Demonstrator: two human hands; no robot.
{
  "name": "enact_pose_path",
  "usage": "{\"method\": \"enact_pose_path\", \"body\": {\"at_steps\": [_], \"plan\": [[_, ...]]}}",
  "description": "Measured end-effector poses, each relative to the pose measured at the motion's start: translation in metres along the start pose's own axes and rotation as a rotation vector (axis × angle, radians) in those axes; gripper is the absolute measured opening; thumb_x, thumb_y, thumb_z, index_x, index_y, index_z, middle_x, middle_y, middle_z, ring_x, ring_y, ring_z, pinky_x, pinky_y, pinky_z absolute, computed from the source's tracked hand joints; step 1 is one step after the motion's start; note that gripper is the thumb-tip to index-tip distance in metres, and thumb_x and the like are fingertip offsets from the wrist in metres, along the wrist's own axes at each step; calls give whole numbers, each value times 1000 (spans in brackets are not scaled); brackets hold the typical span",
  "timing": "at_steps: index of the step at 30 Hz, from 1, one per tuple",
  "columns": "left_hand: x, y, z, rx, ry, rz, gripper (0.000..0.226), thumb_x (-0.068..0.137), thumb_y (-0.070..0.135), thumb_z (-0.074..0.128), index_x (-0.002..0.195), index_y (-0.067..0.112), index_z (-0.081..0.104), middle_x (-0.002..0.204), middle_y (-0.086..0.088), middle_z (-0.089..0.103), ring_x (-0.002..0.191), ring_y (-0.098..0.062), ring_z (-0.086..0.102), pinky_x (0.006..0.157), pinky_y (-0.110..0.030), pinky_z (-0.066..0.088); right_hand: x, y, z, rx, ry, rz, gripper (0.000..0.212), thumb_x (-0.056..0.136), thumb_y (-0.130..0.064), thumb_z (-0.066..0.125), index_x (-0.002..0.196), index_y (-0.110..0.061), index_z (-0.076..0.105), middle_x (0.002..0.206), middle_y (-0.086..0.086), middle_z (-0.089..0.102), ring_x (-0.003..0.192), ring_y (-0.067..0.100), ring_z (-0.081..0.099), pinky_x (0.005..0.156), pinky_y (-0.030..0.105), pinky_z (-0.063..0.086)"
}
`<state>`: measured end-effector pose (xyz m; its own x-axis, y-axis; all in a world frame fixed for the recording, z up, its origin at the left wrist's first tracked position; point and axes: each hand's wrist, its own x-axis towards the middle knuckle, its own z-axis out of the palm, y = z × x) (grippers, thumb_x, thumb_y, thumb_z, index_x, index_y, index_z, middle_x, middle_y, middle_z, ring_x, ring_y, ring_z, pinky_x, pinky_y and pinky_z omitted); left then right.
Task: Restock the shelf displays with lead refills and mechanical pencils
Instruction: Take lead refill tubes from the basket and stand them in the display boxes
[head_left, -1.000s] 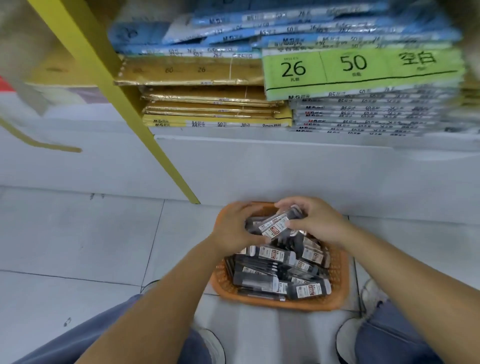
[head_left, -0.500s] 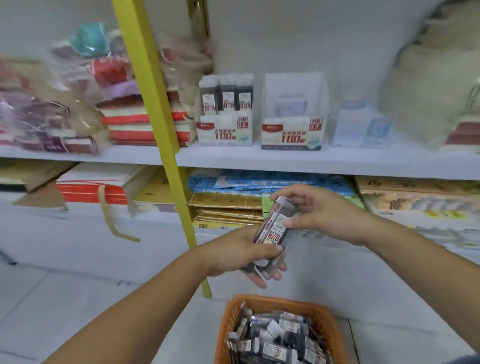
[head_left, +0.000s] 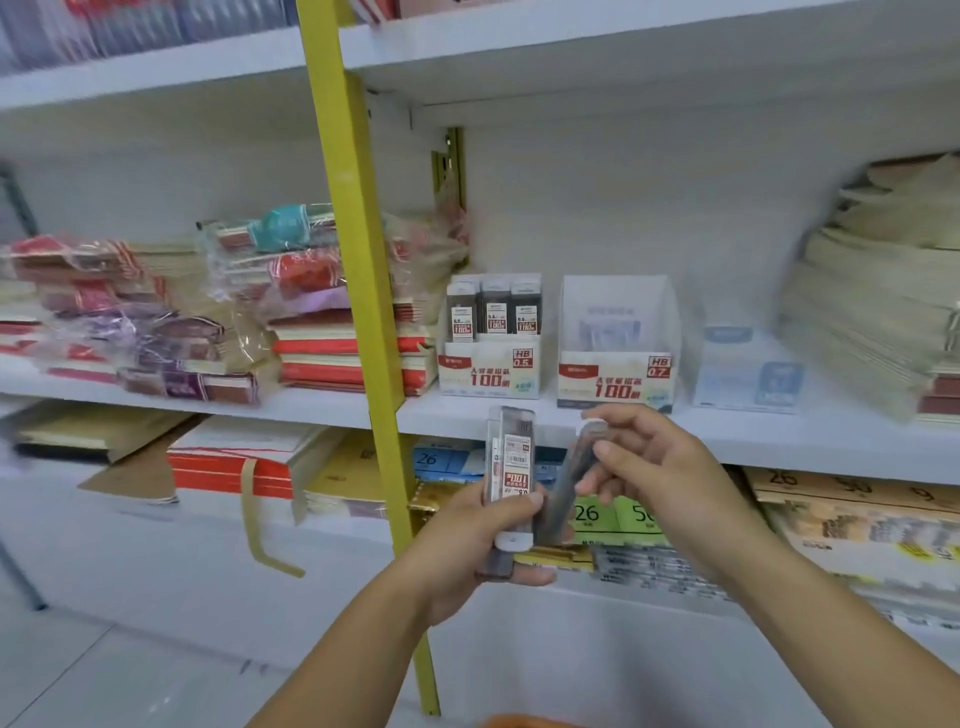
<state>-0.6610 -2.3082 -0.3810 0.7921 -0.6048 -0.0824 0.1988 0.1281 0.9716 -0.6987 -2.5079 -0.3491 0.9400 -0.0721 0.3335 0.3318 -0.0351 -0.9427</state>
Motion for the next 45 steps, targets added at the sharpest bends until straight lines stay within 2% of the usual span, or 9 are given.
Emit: {"method": "enact_pose_path", "body": {"at_steps": [4, 8, 14, 21, 25, 32, 36, 40, 45], "plan": [[4, -6, -7, 76, 62, 21, 26, 94, 23, 70, 119, 19, 65, 113, -5, 75, 103, -18, 73, 69, -33, 61, 2, 6, 6, -65, -41, 8, 24, 82, -30, 72, 104, -34, 62, 103, 0, 72, 81, 13, 69, 67, 24, 53], [5, -6, -14, 138, 98, 36, 28, 91, 22, 73, 117, 22, 65, 109, -2, 75, 91, -14, 73, 64, -27, 56, 8, 11, 4, -148, -27, 29, 23, 98, -22, 54, 117, -34, 53, 109, -12, 73, 95, 8, 68, 75, 24, 52], [5, -4, -17, 170, 116, 54, 29, 89, 21, 76, 115, 26, 66, 107, 3, 75, 94, -15, 73, 66, -28, 57, 11, 15, 5, -169, 32, 40, 21, 96, -24, 58, 116, -28, 53, 103, -7, 75, 95, 17, 70, 85, 40, 54], [10, 9, -22, 54, 120, 113, 29, 91, 21, 72, 118, 24, 62, 109, 2, 77, 100, -15, 74, 69, -30, 60, 15, 1, 13, -126, 151, -67, 24, 91, -16, 65, 101, -38, 67, 95, -5, 74, 84, 15, 71, 70, 26, 58], [17, 31, -37, -14, 197, 247, 27, 95, 20, 68, 120, 23, 58, 106, -1, 78, 97, -19, 75, 65, -28, 60, 44, -39, 22, -177, 192, -274, 28, 89, -7, 66, 100, -33, 68, 94, -7, 73, 85, 10, 71, 66, 19, 57], [30, 49, -57, 35, 284, 381, 16, 98, 35, 61, 113, 32, 60, 90, -3, 77, 61, -10, 64, 52, -23, 49, 138, -97, 67, -662, 129, -574, 28, 91, -16, 65, 99, -41, 58, 92, -17, 66, 85, 2, 65, 70, 19, 55], [33, 50, -69, 30, 299, 418, 14, 98, 34, 61, 112, 33, 61, 93, -2, 78, 63, -11, 65, 50, -22, 48, 179, -84, 87, -959, 72, -547, 25, 91, -20, 64, 106, -38, 55, 84, -24, 57, 81, -4, 58, 64, 16, 44], [31, 51, -76, 38, 322, 425, 16, 98, 36, 61, 114, 34, 60, 94, 0, 78, 65, -9, 67, 51, -21, 48, 202, -66, 89, -963, 3, -370, 26, 86, -24, 70, 101, -29, 49, 85, -15, 57, 76, 0, 56, 61, 21, 42], [25, 52, -77, 29, 284, 395, 19, 94, 40, 64, 113, 36, 61, 97, -1, 79, 72, -12, 72, 52, -21, 50, 205, -60, 86, -1321, 13, -408, 20, 86, -29, 71, 104, -25, 63, 90, -7, 46, 101, 18, 47, 78, 33, 43]]}}
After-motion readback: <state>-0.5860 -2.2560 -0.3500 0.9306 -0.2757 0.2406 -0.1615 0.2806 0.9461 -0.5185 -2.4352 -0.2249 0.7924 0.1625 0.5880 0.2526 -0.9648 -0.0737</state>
